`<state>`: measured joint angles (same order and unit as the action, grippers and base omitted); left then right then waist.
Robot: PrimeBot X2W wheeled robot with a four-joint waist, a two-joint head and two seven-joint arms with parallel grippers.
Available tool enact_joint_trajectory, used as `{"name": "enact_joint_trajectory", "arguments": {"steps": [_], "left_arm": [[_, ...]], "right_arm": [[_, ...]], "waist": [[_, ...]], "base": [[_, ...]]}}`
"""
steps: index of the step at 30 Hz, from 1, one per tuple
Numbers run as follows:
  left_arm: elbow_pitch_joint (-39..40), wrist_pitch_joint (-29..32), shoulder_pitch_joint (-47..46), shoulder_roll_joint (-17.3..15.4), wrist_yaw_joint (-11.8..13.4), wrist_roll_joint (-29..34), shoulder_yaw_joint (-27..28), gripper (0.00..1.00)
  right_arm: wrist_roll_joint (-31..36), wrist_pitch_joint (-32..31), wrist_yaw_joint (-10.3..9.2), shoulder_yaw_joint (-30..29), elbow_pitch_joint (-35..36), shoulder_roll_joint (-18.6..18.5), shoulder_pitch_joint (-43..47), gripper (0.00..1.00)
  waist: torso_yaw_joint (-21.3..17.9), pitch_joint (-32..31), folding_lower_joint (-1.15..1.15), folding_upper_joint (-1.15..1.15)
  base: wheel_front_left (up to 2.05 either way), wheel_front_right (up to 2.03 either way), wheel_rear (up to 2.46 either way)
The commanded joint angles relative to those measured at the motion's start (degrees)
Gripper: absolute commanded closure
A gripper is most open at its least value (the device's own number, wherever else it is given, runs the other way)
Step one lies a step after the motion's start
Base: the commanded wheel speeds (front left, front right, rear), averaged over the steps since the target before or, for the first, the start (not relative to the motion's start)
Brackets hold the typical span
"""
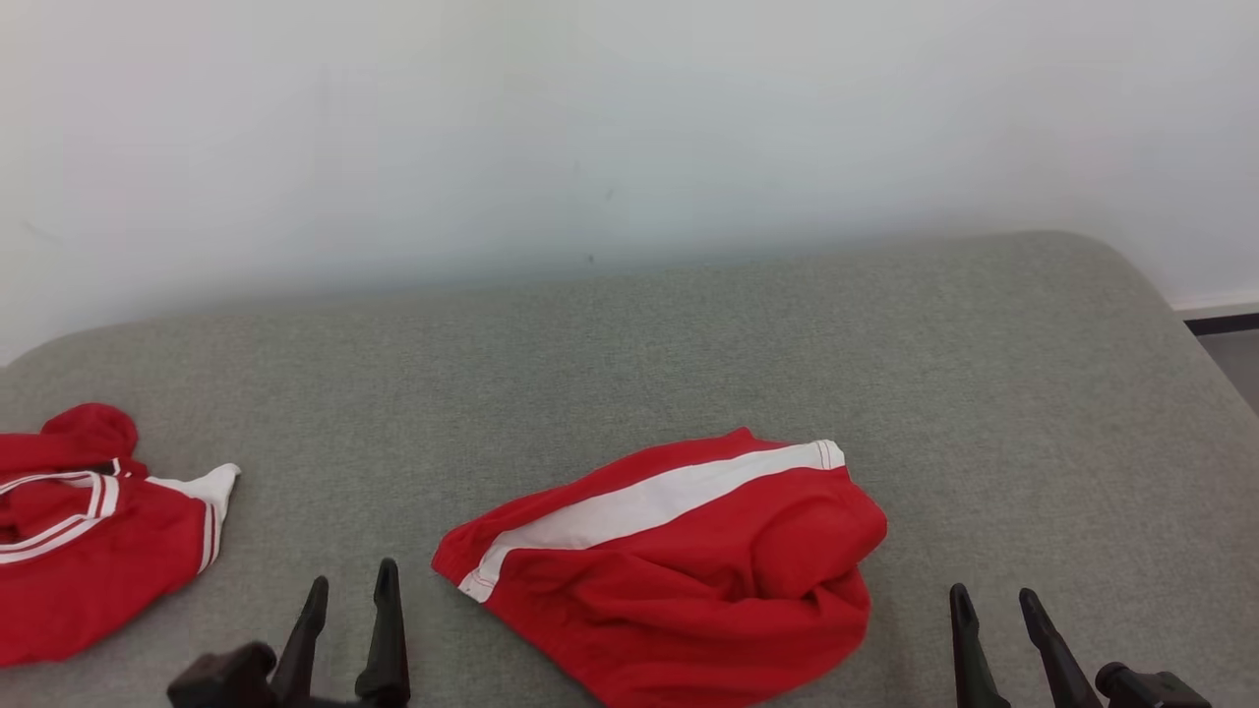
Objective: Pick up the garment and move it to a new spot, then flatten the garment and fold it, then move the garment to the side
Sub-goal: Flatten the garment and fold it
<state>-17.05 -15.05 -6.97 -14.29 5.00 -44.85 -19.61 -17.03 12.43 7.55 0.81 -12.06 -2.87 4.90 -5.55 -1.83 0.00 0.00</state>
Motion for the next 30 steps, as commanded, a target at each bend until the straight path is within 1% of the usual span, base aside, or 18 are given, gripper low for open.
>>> {"name": "enact_joint_trajectory", "arguments": {"steps": [1, 3, 5, 8, 11, 15, 21, 26, 30], "left_arm": [[2.0, -0.2, 2.6, 0.9, -0.7, 4.1, 1.8, 0.00], [7.0, -0.2, 4.7, 2.4, -0.9, 10.9, 6.6, 0.00], [10.3, -0.2, 8.8, 5.1, -2.0, 16.0, 10.6, 0.00], [13.8, -0.2, 12.1, 7.5, -4.0, 22.4, 15.8, 0.00], [15.3, -0.2, 15.1, 9.5, -5.6, 27.8, 18.6, 0.00], [15.4, -0.2, 17.3, 10.4, -7.0, 33.0, 21.1, 0.00], [12.7, -0.2, 19.0, 11.0, -8.3, 36.8, 23.0, 0.00], [9.8, -0.2, 18.2, 11.1, -9.5, 38.1, 24.1, 0.00], [8.6, -0.2, 17.8, 11.2, -9.9, 38.9, 24.9, 0.00]], "right_arm": [[0.4, 0.4, -0.11, -0.2, 0.2, 0.0, 0.3, 0.00], [0.7, 0.6, -0.11, -0.6, 0.4, 0.0, 0.2, 0.00], [1.1, 0.7, -0.11, -1.1, 0.5, 0.0, 0.2, 0.00], [1.5, 0.7, -0.11, -1.6, 0.7, 0.0, 0.5, 0.00], [1.9, 0.4, -0.11, -2.4, 0.8, 0.0, 0.9, 0.00], [2.8, 0.2, -0.11, -2.8, 0.6, 0.0, 1.1, 0.00], [4.5, 0.1, -0.11, -2.2, -0.3, -1.2, 1.1, 0.00], [5.4, 0.3, -0.11, -0.3, -1.4, -2.7, 0.8, 0.00], [6.0, 0.6, -0.11, 0.9, -1.9, -3.1, 0.7, 0.00]], "waist": [[0.7, -0.4, 0.00, 0.00], [1.0, -0.6, 0.00, 0.00], [1.3, -0.7, 0.00, 0.00], [2.0, -1.0, 0.00, 0.00], [2.7, -1.4, 0.00, 0.00], [3.2, -1.7, 0.00, 0.00], [3.9, -2.2, 0.00, 0.00], [4.4, -2.5, 0.00, 0.00], [4.9, -2.8, 0.00, 0.00]], "base": [[0.00, 0.00, 0.00], [0.00, 0.00, 0.00], [0.00, 0.00, 0.00], [0.00, 0.00, 0.00], [0.00, 0.00, 0.00], [0.00, 0.00, 0.00], [0.00, 0.00, 0.00], [0.00, 0.00, 0.00], [0.00, 0.00, 0.00]]}}
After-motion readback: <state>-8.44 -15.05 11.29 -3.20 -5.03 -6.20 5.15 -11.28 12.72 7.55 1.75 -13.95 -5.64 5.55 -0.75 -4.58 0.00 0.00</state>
